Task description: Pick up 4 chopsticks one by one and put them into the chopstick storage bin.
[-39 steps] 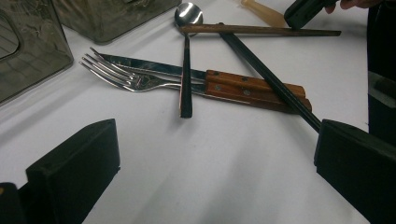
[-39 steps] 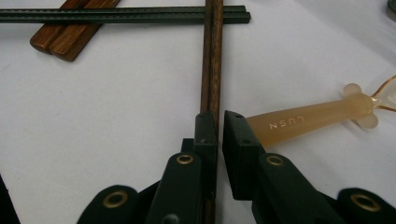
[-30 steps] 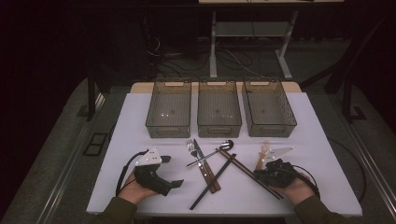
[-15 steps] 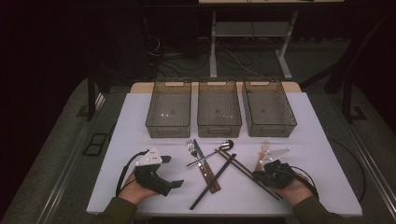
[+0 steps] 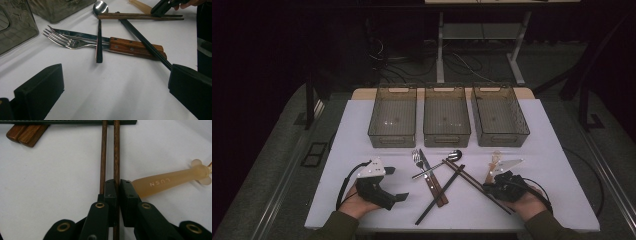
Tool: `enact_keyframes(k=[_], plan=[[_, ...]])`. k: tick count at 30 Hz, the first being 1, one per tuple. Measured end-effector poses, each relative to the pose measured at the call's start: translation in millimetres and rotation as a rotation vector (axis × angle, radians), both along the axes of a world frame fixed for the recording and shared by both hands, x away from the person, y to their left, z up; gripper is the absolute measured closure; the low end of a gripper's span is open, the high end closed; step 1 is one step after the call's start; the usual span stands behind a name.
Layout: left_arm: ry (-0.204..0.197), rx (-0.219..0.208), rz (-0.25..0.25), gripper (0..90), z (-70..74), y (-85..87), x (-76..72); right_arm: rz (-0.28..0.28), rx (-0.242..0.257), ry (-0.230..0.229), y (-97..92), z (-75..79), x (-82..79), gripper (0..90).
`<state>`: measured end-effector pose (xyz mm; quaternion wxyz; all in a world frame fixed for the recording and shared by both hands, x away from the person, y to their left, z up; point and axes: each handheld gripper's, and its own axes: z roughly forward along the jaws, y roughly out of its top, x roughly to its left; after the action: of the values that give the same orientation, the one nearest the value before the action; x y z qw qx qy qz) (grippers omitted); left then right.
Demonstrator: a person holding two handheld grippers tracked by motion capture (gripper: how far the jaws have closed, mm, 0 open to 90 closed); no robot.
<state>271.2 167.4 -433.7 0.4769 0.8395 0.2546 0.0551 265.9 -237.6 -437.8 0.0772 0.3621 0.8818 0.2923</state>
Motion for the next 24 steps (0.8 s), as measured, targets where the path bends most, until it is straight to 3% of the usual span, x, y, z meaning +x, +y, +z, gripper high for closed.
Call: enact_keyframes(k=[10,24], plan=[[-0.001,0.011,-0.001,0.0,-1.7,0.3,-1.5,-0.003,0.061,-0.027,-5.8,11.7,-1.2,84.3],[-0.005,-0.011,-0.012,0.0,-3.7,-1.6,-2.8,-0.002,0.117,-0.055,-12.7,21.5,3.1,84.3]])
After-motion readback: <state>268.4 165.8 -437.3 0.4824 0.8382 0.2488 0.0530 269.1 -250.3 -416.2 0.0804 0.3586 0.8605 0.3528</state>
